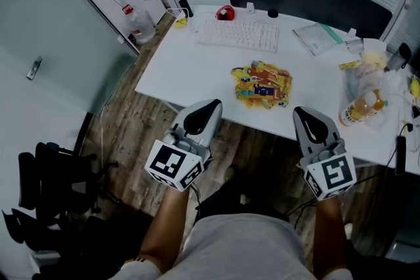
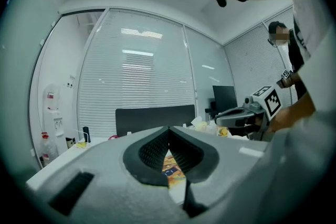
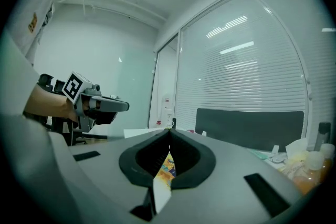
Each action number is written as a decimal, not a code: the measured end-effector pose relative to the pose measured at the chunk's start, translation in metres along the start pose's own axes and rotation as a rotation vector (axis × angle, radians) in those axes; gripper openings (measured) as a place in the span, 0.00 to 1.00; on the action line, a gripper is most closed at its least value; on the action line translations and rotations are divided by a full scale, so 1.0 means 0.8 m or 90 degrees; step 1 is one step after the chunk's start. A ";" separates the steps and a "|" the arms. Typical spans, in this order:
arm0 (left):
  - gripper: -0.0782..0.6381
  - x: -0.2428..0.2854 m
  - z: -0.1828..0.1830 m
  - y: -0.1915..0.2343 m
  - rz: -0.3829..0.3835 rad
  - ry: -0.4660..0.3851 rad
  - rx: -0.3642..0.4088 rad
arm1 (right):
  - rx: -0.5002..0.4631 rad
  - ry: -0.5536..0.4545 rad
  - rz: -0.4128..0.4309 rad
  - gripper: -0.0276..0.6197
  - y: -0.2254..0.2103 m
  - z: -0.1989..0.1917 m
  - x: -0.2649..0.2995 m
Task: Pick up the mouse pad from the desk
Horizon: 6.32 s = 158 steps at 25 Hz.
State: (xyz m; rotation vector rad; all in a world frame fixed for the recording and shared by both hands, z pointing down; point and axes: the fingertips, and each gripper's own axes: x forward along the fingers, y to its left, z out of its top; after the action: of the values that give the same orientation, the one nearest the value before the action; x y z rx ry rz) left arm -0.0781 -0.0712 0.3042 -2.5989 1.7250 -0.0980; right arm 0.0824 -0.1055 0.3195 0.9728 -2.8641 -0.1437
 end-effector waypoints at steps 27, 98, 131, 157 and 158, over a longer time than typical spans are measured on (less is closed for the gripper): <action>0.13 0.141 -0.059 0.118 -0.123 0.059 -0.004 | -0.003 0.086 -0.091 0.06 -0.062 -0.027 0.134; 0.64 0.268 -0.315 0.131 -0.197 0.530 -0.041 | 0.235 0.504 -0.204 0.46 -0.101 -0.294 0.157; 0.31 0.264 -0.244 0.108 -0.293 0.338 -0.005 | 0.232 0.470 -0.170 0.46 -0.114 -0.281 0.159; 0.26 0.232 -0.162 0.074 -0.478 0.148 0.094 | 0.258 0.285 0.106 0.45 -0.123 -0.220 0.175; 0.26 0.232 -0.163 0.077 -0.472 0.150 0.092 | 0.259 0.278 0.109 0.41 -0.121 -0.218 0.175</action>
State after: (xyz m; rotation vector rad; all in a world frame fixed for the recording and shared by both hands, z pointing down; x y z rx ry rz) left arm -0.0714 -0.2640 0.4385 -3.0411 0.6561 -0.5278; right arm 0.0544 -0.2768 0.4905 0.6928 -2.5854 0.6093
